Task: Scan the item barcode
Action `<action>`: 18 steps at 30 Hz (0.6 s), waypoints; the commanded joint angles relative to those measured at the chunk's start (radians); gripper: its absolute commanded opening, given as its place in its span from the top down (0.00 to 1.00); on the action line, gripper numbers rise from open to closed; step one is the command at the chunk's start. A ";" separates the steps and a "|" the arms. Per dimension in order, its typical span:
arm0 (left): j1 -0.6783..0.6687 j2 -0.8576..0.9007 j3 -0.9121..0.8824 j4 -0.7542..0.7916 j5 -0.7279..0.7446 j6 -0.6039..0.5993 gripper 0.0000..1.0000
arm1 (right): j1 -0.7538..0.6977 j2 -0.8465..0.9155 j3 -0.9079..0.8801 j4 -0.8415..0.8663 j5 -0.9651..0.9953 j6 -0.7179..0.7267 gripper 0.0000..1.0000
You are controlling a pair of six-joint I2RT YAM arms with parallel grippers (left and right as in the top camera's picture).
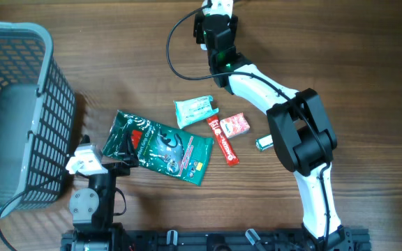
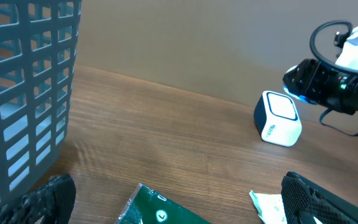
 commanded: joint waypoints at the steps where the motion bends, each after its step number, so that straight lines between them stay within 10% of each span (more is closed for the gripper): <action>1: -0.003 -0.007 -0.008 0.000 0.008 0.019 0.00 | -0.001 -0.013 0.018 0.012 0.020 -0.019 0.31; 8: -0.003 -0.007 -0.008 0.000 0.008 0.019 0.00 | -0.030 -0.124 0.019 -0.111 0.024 -0.021 0.36; 18: -0.003 -0.007 -0.008 0.000 0.008 0.019 0.00 | -0.324 -0.350 0.019 -0.727 0.016 0.117 0.36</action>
